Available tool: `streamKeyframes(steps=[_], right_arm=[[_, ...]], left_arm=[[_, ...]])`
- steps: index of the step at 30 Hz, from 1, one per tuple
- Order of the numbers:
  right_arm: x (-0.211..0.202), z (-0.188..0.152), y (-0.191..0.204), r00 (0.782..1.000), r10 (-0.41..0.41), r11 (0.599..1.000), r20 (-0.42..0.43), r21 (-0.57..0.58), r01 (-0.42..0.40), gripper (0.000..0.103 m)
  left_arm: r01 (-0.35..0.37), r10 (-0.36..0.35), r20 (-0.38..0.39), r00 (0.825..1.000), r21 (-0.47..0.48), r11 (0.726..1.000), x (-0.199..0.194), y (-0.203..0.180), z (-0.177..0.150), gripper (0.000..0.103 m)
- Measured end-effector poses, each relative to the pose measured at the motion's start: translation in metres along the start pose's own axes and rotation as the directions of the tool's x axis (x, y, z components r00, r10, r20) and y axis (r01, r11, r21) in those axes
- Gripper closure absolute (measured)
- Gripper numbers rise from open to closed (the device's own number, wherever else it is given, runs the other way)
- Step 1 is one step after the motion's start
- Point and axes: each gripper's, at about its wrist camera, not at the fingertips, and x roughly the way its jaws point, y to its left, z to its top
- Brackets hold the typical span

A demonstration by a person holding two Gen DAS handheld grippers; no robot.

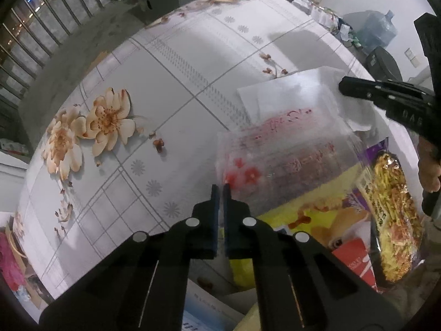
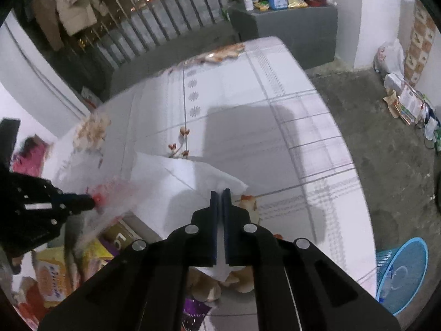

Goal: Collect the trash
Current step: 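Carry paper and clear bag over the blue wastebasket and open both tools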

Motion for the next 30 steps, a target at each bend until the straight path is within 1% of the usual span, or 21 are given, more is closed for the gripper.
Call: streamKeyframes(steps=[5, 11, 15, 19, 23, 26, 30], right_arm=[[-0.023, 0.004, -0.006, 0.998, 0.023, 0.999, 0.058, 0.034, -0.025, 0.100], [-0.054, 0.007, -0.012, 0.991, 0.036, 0.997, 0.131, 0.061, -0.045, 0.100], [-0.075, 0.005, -0.014, 0.984, 0.034, 0.996, 0.177, 0.070, -0.047, 0.100], [-0.098, 0.001, -0.016, 0.974, 0.032, 0.995, 0.224, 0.082, -0.052, 0.100], [-0.125, -0.007, -0.024, 0.962, 0.028, 0.992, 0.273, 0.110, -0.060, 0.100], [-0.144, -0.014, -0.035, 0.952, 0.016, 0.989, 0.306, 0.137, -0.060, 0.100], [-0.168, -0.029, -0.053, 0.935, -0.008, 0.981, 0.356, 0.185, -0.062, 0.100]], left_arm=[[0.001, 0.000, 0.069, 0.998, -0.016, 1.000, -0.024, 0.001, -0.006, 0.103], [-0.007, 0.012, 0.158, 0.987, -0.029, 1.000, -0.060, 0.001, -0.003, 0.103], [-0.008, 0.015, 0.223, 0.975, -0.032, 0.999, -0.088, 0.000, -0.004, 0.103], [-0.009, 0.016, 0.268, 0.963, -0.027, 1.000, -0.108, -0.004, -0.004, 0.103], [-0.005, 0.008, 0.321, 0.947, -0.012, 1.000, -0.128, -0.015, -0.002, 0.103], [0.003, -0.006, 0.365, 0.931, 0.009, 1.000, -0.145, -0.027, -0.001, 0.103], [-0.004, -0.014, 0.387, 0.922, 0.047, 0.999, -0.158, -0.047, 0.004, 0.103]])
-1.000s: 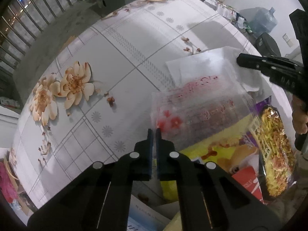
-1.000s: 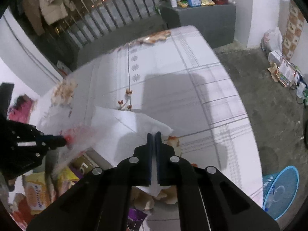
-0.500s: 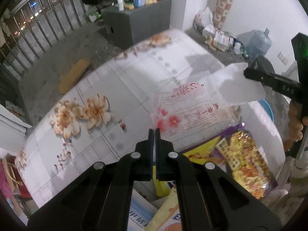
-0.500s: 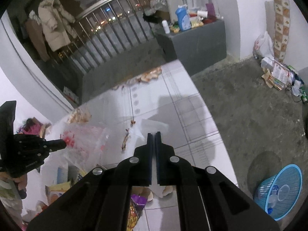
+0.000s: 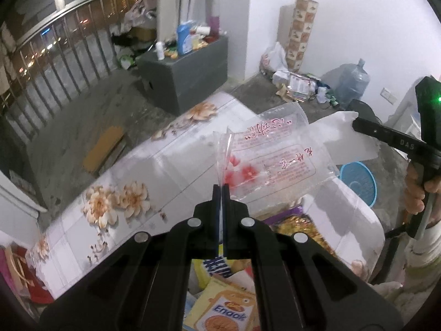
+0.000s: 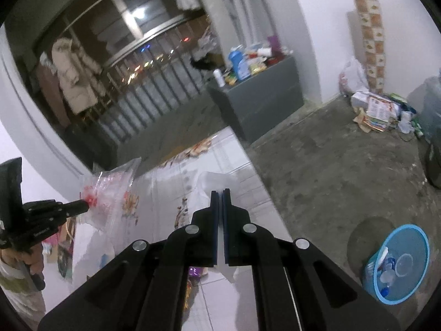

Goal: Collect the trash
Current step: 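Carry paper and clear bag over the blue wastebasket and open both tools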

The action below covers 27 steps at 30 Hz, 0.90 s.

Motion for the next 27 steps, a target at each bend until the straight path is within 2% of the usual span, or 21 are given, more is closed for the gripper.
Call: streamKeyframes(steps=[8, 14, 18, 27], right_arm=[[-0.057, -0.016, -0.057, 0.994, -0.081, 0.992, 0.077, 0.104, 0.073, 0.100], [-0.092, -0.039, -0.117, 0.983, -0.148, 0.968, 0.108, 0.218, 0.122, 0.100], [-0.108, -0.053, -0.156, 0.974, -0.199, 0.946, 0.107, 0.279, 0.163, 0.100], [-0.118, -0.084, -0.230, 0.947, -0.316, 0.884, 0.056, 0.379, 0.273, 0.100]], left_arm=[[0.059, -0.060, 0.012, 0.998, 0.109, 0.992, 0.004, -0.060, 0.022, 0.103], [0.115, -0.111, -0.033, 0.993, 0.220, 0.969, 0.031, -0.130, 0.038, 0.103], [0.158, -0.142, -0.075, 0.987, 0.277, 0.948, 0.056, -0.180, 0.045, 0.103], [0.204, -0.151, -0.165, 0.975, 0.385, 0.900, 0.121, -0.283, 0.050, 0.103]])
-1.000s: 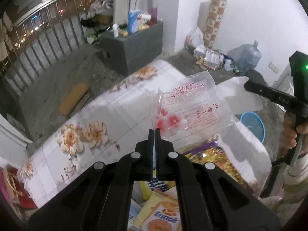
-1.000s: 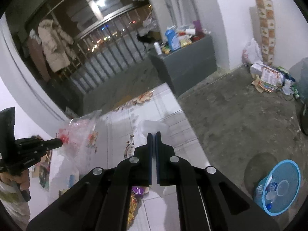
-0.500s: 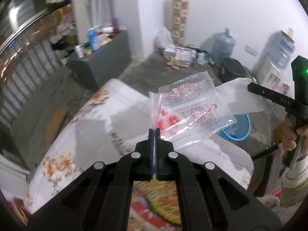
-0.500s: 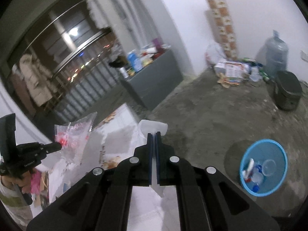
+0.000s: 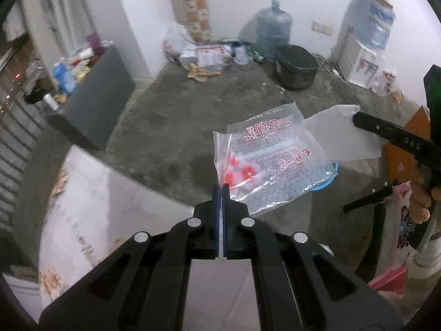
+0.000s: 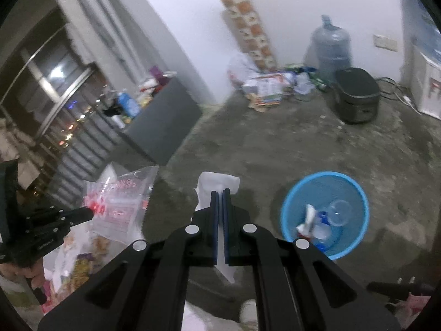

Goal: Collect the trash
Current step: 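Carry paper and clear bag over the blue wastebasket and open both tools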

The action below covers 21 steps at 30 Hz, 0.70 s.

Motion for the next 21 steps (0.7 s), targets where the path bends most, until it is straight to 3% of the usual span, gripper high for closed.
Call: streamKeyframes(steps=[6, 8, 12, 21], right_arm=[[0.024, -0.001, -0.061, 0.995, -0.091, 0.992, -0.043, 0.085, 0.094, 0.100], [0.036, 0.000, -0.081, 0.991, -0.114, 0.986, -0.068, 0.115, 0.121, 0.100], [0.058, -0.002, -0.119, 0.983, -0.143, 0.971, -0.113, 0.178, 0.162, 0.100], [0.110, -0.009, -0.192, 0.955, -0.221, 0.920, -0.200, 0.282, 0.272, 0.099]], left_arm=[[0.074, -0.074, -0.087, 0.993, -0.007, 0.997, 0.067, -0.040, 0.031, 0.103], [0.138, -0.144, -0.140, 0.980, -0.051, 0.989, 0.096, -0.050, 0.041, 0.103], [0.188, -0.200, -0.196, 0.960, -0.077, 0.979, 0.142, -0.074, 0.054, 0.103], [0.233, -0.254, -0.255, 0.933, -0.109, 0.966, 0.229, -0.127, 0.070, 0.097]])
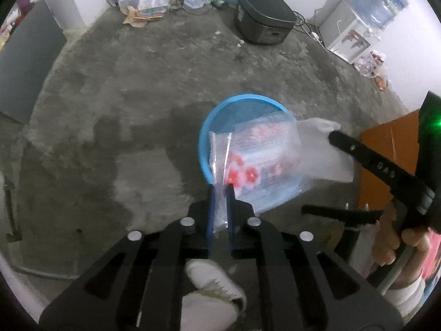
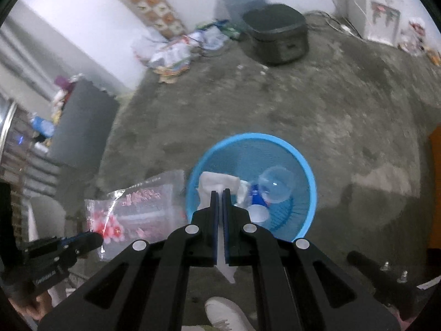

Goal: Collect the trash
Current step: 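Carry paper and clear bag over the blue wastebasket and open both tools, then move both tools back toward the table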

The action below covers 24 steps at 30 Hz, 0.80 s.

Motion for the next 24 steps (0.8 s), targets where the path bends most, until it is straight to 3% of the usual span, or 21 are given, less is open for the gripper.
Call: streamKeyframes(steps=[2, 4, 5, 6, 11, 21, 24], right_arm=[[0.019, 0.002, -0.016, 1.000, -0.017, 0.999, -0.016, 0.034, 0.017, 0.098], [0.037, 0.001, -0.030, 0.998, -0.042, 0.997, -0.044, 0.063, 0.045, 0.096], [0.049, -0.001, -0.039, 0.997, -0.045, 0.995, -0.070, 0.083, 0.051, 0.087], [0.056, -0.002, -0.046, 0.995, -0.051, 0.993, -0.086, 0.101, 0.059, 0.074], [0.059, -0.012, -0.067, 0.996, -0.068, 0.983, -0.063, 0.169, 0.078, 0.050], [0.023, -0.017, -0.049, 0.998, -0.059, 0.990, 0.015, 0.127, 0.057, 0.047], [0.000, -0.019, -0.030, 0.995, -0.074, 0.994, 0.060, 0.085, 0.069, 0.038]], left_arm=[[0.014, -0.015, -0.017, 1.000, -0.022, 1.000, 0.024, -0.004, 0.004, 0.090], [0.035, -0.037, -0.042, 0.998, -0.044, 0.998, 0.043, -0.006, 0.006, 0.074], [0.032, -0.034, -0.043, 0.998, -0.056, 0.998, 0.051, -0.008, 0.004, 0.064], [0.026, -0.028, -0.041, 0.999, -0.064, 0.998, 0.056, -0.008, 0.003, 0.061], [0.031, -0.035, -0.043, 0.998, -0.084, 0.996, 0.062, -0.010, -0.002, 0.056], [-0.009, 0.014, 0.037, 0.999, -0.115, 0.993, 0.006, -0.001, -0.005, 0.049], [-0.013, 0.022, 0.074, 0.997, -0.120, 0.993, -0.021, 0.000, -0.008, 0.049]])
